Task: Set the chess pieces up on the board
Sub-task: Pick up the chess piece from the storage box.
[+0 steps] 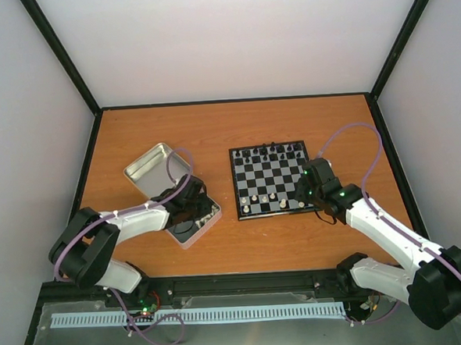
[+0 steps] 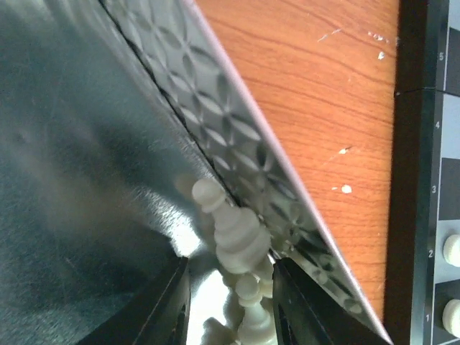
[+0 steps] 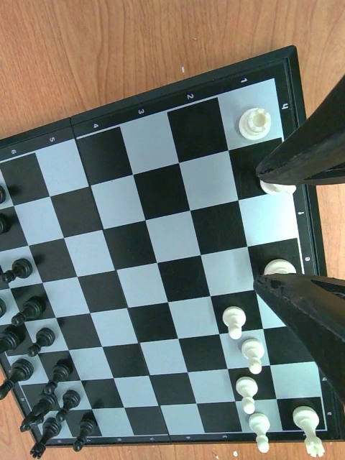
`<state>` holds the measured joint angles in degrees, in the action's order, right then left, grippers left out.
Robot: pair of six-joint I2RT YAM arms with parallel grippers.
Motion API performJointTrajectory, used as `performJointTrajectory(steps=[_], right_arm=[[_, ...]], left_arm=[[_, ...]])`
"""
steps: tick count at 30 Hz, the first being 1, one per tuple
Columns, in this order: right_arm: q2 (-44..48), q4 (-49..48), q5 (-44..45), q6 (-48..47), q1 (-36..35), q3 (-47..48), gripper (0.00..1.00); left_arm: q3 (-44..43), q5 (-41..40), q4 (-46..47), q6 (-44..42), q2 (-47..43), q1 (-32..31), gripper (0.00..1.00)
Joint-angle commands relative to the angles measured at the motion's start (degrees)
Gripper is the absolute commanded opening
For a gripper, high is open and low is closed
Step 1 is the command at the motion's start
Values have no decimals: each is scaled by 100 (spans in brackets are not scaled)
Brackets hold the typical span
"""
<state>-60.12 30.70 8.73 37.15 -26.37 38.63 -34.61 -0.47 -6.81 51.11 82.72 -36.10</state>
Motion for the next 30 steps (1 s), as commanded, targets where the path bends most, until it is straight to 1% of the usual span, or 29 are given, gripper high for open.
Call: performJointTrajectory(steps=[1,7,12,16,19,23,26,30], right_arm=[[136,24,63,25,49,-11,35],[137,8,54,18,46,2,35],[125,-3,24,12,46,18,35],[122,-12,-7,6,49,30,35],[123,-11,-27,17,44,48,35],[116,-25,-10,12,46,55,35],[98,-29,-19,19,48,55,35],[79,-63,-61,29,44,46,35]], left_arm=[[-255,-119,80,67,180,24,33],[-373,-169,21,-74,403,24,34],[-580,-334,-333,-212,675,24,33],[-648,-544,-541,-252,739,24,25],[-685,-812,-855,-273,642,24,23],[-675,-1064,-1056,-363,438,24,27],[-710,-1128,-1131,-453,394,24,32],[-805,-1104,-1087,-545,549,24,39]])
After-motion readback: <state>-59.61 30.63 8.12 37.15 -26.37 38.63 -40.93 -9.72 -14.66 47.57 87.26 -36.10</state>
